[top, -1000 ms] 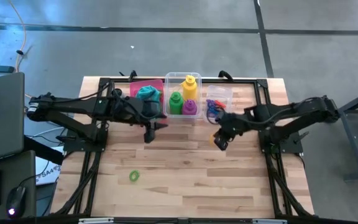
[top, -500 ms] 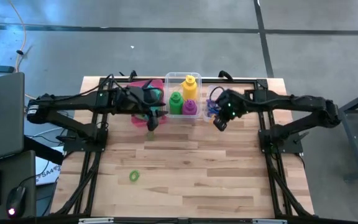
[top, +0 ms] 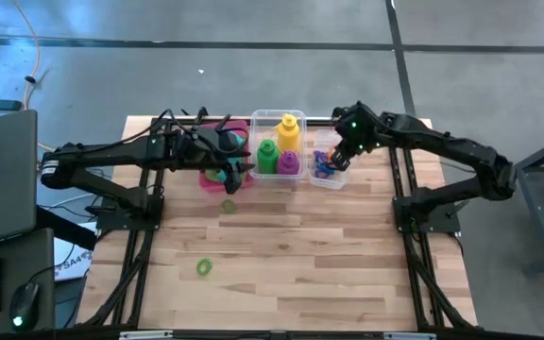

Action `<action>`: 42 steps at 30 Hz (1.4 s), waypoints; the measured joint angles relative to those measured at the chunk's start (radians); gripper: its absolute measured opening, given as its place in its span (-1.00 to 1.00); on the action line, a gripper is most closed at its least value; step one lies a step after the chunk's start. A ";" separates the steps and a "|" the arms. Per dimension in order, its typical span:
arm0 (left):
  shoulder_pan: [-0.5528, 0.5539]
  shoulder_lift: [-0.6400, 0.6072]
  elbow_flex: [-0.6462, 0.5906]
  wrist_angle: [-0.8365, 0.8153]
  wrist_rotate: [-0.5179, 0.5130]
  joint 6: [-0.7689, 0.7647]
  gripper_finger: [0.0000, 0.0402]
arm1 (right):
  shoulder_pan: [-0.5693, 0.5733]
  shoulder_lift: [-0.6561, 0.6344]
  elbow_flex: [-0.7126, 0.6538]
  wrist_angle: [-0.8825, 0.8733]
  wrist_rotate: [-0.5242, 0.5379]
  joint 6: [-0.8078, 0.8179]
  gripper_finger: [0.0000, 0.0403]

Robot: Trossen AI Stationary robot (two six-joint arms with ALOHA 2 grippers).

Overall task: Pick & Place Sports Items
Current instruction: Put the yellow spring keychain into the right transparent bin

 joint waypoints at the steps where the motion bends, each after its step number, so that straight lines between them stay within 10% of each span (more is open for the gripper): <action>1: 0.000 0.000 0.000 0.000 0.000 0.000 -0.12 | -0.016 0.001 0.000 0.007 0.000 -0.016 -0.99; 42: -0.011 0.000 0.000 0.009 0.005 -0.060 -0.12 | -0.143 0.372 -0.001 0.124 -0.058 -0.259 -0.99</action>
